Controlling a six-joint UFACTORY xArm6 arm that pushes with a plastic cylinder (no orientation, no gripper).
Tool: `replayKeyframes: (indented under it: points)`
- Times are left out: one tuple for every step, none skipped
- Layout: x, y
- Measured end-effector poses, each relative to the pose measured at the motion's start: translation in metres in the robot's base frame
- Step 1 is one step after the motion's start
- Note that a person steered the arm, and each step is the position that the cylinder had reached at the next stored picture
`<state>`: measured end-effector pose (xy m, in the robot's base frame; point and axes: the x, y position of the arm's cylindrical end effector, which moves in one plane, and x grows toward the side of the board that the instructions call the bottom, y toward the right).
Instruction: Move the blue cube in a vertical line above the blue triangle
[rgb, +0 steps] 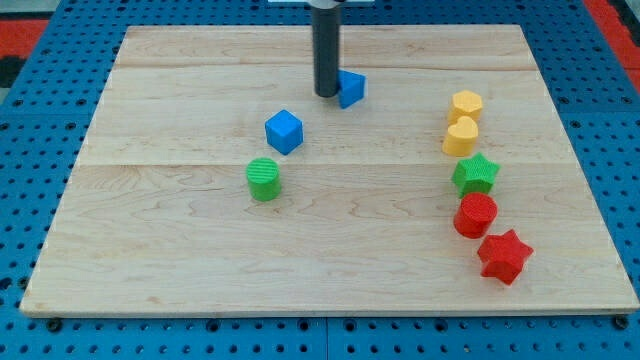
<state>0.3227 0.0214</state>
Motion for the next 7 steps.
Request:
replayKeyframes:
  points:
    - [0.000, 0.042]
    - [0.000, 0.081]
    - [-0.004, 0.107]
    - [-0.019, 0.108]
    - [-0.063, 0.090]
    - [-0.108, 0.094]
    - [-0.110, 0.072]
